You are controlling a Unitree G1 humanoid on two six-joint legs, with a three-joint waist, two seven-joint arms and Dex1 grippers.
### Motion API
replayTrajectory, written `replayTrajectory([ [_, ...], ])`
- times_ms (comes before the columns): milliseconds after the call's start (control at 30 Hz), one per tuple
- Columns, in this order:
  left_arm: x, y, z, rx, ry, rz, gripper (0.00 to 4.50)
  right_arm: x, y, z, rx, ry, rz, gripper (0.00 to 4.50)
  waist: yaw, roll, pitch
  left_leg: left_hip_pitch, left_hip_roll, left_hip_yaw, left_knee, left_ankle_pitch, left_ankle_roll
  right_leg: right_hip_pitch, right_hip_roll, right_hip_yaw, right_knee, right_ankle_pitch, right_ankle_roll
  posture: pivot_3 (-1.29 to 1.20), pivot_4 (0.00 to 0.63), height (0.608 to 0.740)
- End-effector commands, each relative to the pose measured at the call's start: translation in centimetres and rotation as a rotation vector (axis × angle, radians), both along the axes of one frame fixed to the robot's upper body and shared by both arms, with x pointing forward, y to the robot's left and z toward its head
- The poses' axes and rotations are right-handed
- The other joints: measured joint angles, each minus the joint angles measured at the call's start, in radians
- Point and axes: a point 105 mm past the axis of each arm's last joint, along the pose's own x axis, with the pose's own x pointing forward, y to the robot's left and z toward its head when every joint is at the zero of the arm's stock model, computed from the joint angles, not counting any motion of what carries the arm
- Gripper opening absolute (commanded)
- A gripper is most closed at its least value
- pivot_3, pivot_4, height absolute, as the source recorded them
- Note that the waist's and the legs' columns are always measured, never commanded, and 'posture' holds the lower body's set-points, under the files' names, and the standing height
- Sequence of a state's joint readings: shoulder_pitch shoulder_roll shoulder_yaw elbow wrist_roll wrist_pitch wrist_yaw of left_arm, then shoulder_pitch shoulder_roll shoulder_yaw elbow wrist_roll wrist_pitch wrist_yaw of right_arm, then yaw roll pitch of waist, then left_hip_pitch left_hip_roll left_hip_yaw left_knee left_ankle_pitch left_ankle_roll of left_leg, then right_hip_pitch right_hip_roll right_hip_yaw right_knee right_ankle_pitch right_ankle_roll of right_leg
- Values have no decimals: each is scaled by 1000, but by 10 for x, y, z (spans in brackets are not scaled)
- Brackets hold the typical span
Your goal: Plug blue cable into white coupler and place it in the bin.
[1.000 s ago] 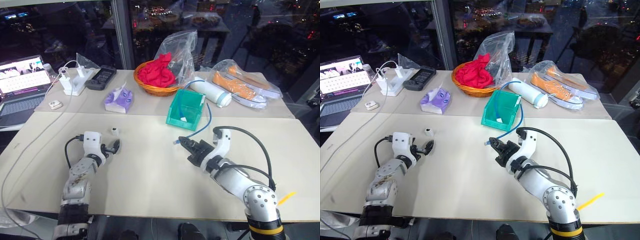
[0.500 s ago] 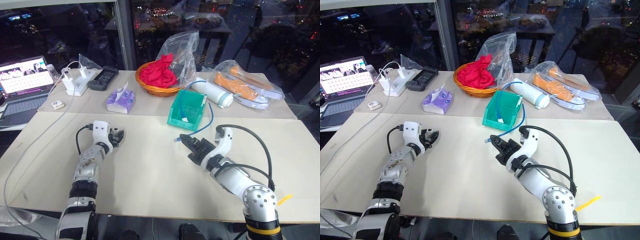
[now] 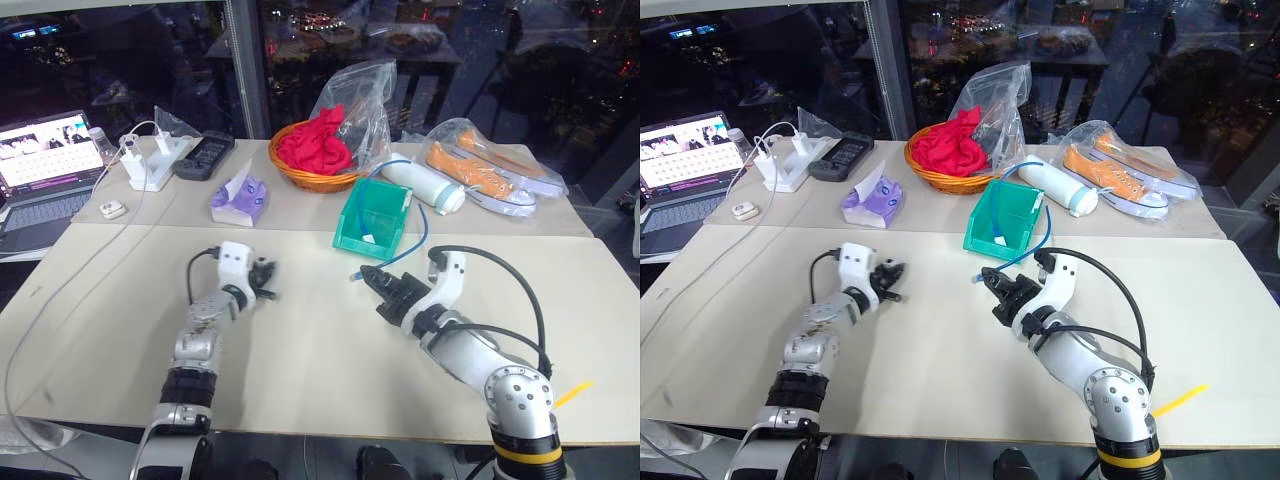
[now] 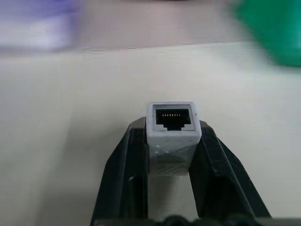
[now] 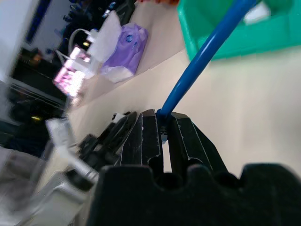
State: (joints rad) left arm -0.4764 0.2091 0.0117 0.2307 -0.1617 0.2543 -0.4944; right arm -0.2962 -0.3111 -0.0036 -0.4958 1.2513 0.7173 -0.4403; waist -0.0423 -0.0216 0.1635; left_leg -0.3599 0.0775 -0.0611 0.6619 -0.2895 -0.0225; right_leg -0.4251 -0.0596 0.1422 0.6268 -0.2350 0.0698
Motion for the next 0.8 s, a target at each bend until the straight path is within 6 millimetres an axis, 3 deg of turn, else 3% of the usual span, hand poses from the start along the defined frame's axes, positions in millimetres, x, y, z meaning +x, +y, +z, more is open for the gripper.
replayTrajectory([
  [33, -39, -60, 29, -16, -127, -349, 679, -9, 0, 38, -114, -214, -40, 0, 0, 0, 0, -1, 0, 0, -1, 0, 0, -1, 0, 0, 0, 0, 0, 0, 150, 723],
  [133, -57, -80, 17, -18, -68, -477, 679, -14, 1, 46, -253, -305, -65, 0, -5, 0, 0, -1, 0, 0, -1, 0, 0, -1, 0, 0, -1, 0, 0, 0, 150, 723],
  [267, -61, -92, 9, -1, -31, -541, 679, -22, 1, 46, -354, -340, -78, 0, -7, 0, 0, 0, 0, 0, -1, 0, 1, -1, 0, 0, -1, 0, 0, 0, 150, 723],
  [367, -57, -96, -1, 25, 1, -539, 679, -28, 4, 38, -379, -314, -64, 0, -3, 0, 0, 0, 0, 0, -1, 0, 1, 0, 0, 0, -1, 0, 0, 0, 150, 723],
  [500, -55, -106, -17, 95, 29, -557, 679, -33, 7, 4, -428, -163, -15, 0, -2, 0, 0, 0, 0, -1, -1, 0, 1, 1, 0, 0, -2, 0, 0, 0, 150, 723],
  [800, -62, -128, -24, 186, -3, -625, 679, -32, 0, -13, -438, -67, -84, 0, -3, 0, 0, -1, 0, -1, -1, 0, 1, 0, 0, 0, -2, 0, 0, 0, 150, 723],
])
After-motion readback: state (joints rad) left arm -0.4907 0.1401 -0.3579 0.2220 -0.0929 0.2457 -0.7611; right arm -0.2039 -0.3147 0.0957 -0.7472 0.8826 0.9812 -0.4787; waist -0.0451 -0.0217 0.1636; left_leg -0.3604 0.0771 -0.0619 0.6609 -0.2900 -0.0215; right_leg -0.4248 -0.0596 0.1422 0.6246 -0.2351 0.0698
